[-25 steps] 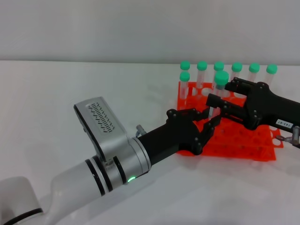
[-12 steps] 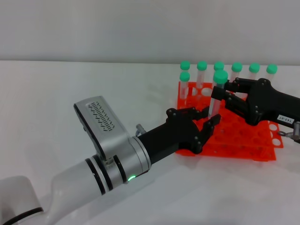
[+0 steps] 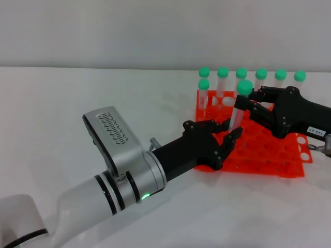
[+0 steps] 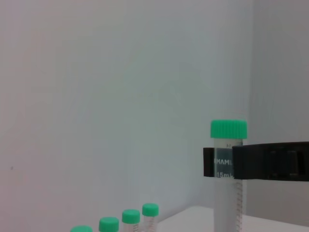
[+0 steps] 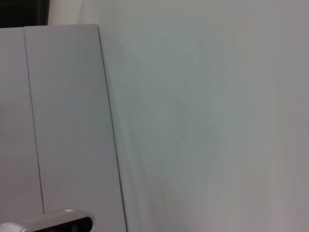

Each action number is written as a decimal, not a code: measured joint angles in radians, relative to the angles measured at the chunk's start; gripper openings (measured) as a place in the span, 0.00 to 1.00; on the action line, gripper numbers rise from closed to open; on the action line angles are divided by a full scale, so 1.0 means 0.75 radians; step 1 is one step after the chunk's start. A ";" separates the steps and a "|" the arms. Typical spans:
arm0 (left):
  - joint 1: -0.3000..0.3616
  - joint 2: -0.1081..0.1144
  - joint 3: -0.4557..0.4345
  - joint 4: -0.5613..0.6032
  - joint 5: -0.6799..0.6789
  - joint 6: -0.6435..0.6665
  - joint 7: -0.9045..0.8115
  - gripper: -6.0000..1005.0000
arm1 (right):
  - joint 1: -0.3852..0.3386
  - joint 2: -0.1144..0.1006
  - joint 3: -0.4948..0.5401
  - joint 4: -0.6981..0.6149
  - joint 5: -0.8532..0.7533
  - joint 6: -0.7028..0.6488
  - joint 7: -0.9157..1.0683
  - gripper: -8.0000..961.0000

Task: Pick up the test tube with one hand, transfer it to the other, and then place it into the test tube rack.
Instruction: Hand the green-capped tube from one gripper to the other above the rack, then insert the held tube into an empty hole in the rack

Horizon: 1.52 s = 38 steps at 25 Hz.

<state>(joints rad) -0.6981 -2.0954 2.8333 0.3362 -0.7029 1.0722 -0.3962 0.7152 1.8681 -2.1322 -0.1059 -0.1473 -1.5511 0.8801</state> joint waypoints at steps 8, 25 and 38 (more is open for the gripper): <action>0.002 -0.002 -0.003 -0.003 -0.007 -0.019 0.007 0.20 | -0.004 -0.002 0.000 0.000 0.000 0.000 0.001 0.23; 0.065 -0.007 -0.069 0.034 -0.012 -0.071 0.092 0.56 | -0.016 0.000 0.083 0.002 0.013 0.001 -0.014 0.22; 0.487 0.004 -0.373 0.029 -0.021 0.215 0.144 0.88 | -0.016 0.060 0.194 -0.071 0.007 0.199 -0.257 0.24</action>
<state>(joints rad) -0.3329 -2.0924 2.5535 0.3583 -0.7188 1.2338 -0.2885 0.7033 1.9129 -1.9864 -0.1588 -0.1420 -1.4018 0.6873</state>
